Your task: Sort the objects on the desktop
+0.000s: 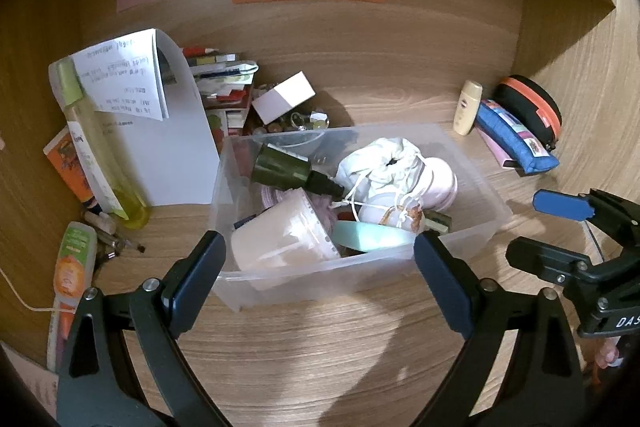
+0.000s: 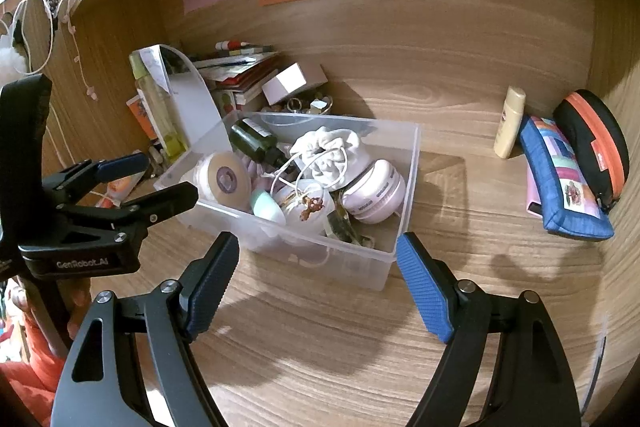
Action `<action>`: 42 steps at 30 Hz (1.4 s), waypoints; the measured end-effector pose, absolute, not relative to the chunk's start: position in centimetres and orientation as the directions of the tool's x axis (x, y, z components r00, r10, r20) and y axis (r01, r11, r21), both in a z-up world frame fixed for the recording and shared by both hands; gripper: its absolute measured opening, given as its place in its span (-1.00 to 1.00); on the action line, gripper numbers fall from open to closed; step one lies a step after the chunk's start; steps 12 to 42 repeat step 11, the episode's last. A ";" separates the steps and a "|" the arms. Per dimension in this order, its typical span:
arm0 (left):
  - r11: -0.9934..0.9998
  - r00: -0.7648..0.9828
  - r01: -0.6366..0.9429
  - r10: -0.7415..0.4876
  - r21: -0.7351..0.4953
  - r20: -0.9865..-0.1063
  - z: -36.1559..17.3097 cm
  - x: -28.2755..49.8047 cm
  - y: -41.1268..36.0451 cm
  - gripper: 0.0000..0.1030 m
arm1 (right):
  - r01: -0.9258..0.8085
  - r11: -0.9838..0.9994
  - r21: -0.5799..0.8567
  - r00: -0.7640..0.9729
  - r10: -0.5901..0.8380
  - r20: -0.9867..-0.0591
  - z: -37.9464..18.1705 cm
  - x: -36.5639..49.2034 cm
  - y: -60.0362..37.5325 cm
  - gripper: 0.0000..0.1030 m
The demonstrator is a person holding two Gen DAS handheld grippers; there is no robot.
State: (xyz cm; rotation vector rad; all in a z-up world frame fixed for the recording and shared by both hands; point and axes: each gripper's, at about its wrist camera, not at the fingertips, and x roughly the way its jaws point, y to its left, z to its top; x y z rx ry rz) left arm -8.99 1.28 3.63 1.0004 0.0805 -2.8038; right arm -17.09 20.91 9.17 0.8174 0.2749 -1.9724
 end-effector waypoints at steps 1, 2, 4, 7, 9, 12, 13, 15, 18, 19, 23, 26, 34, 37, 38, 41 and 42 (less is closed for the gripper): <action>-0.984 -0.761 0.176 -0.141 0.007 -0.634 3.6 -9.0 1.3 0.87 | 0.841 -0.524 0.136 -0.325 -0.690 -0.647 9.1 -17.1 20.9 0.53; -0.984 -0.759 0.179 -0.144 0.009 -0.635 3.5 -9.0 1.3 0.87 | 0.842 -0.523 0.134 -0.324 -0.689 -0.649 9.1 -17.1 20.8 0.53; -0.983 -0.758 0.185 -0.150 0.012 -0.634 3.4 -9.1 1.3 0.87 | 0.841 -0.525 0.132 -0.326 -0.685 -0.652 8.9 -17.1 20.8 0.53; -0.980 -0.761 0.199 -0.161 0.011 -0.628 3.3 -8.9 1.3 0.87 | 0.841 -0.524 0.135 -0.320 -0.682 -0.657 8.7 -17.2 20.7 0.53; -0.981 -0.760 0.193 -0.152 0.003 -0.631 3.3 -8.9 1.3 0.87 | 0.841 -0.523 0.137 -0.317 -0.682 -0.659 8.7 -17.2 20.6 0.53; -0.983 -0.757 0.183 -0.139 -0.004 -0.639 3.2 -8.9 1.2 0.88 | 0.843 -0.521 0.134 -0.316 -0.681 -0.661 8.7 -17.2 20.5 0.53; -0.983 -0.757 0.183 -0.139 -0.004 -0.639 3.2 -8.9 1.2 0.88 | 0.843 -0.521 0.134 -0.316 -0.681 -0.661 8.7 -17.2 20.5 0.53; -0.983 -0.757 0.183 -0.139 -0.004 -0.639 3.2 -8.9 1.2 0.88 | 0.843 -0.521 0.134 -0.316 -0.681 -0.661 8.7 -17.2 20.5 0.53; -0.983 -0.757 0.183 -0.139 -0.004 -0.639 3.2 -8.9 1.2 0.88 | 0.843 -0.521 0.134 -0.316 -0.681 -0.661 8.7 -17.2 20.5 0.53; -0.983 -0.757 0.183 -0.139 -0.004 -0.639 3.2 -8.9 1.2 0.88 | 0.843 -0.521 0.134 -0.316 -0.681 -0.661 8.7 -17.2 20.5 0.53; -0.983 -0.757 0.183 -0.139 -0.004 -0.639 3.2 -8.9 1.2 0.88 | 0.843 -0.521 0.134 -0.316 -0.681 -0.661 8.7 -17.2 20.5 0.53; -0.983 -0.757 0.183 -0.139 -0.004 -0.639 3.2 -8.9 1.2 0.88 | 0.843 -0.521 0.134 -0.316 -0.681 -0.661 8.7 -17.2 20.5 0.53; -0.983 -0.757 0.183 -0.139 -0.004 -0.639 3.2 -8.9 1.2 0.88 | 0.843 -0.521 0.134 -0.316 -0.681 -0.661 8.7 -17.2 20.5 0.53; -0.983 -0.757 0.183 -0.139 -0.004 -0.639 3.2 -8.9 1.2 0.88 | 0.843 -0.521 0.134 -0.316 -0.681 -0.661 8.7 -17.2 20.5 0.53; -0.983 -0.757 0.183 -0.139 -0.004 -0.639 3.2 -8.9 1.2 0.88 | 0.843 -0.521 0.134 -0.316 -0.681 -0.661 8.7 -17.2 20.5 0.53; -0.983 -0.757 0.183 -0.139 -0.004 -0.639 3.2 -8.9 1.2 0.88 | 0.843 -0.521 0.134 -0.316 -0.681 -0.661 8.7 -17.2 20.5 0.53; -0.983 -0.757 0.183 -0.139 -0.004 -0.639 3.2 -8.9 1.2 0.88 | 0.843 -0.521 0.134 -0.316 -0.681 -0.661 8.7 -17.2 20.5 0.53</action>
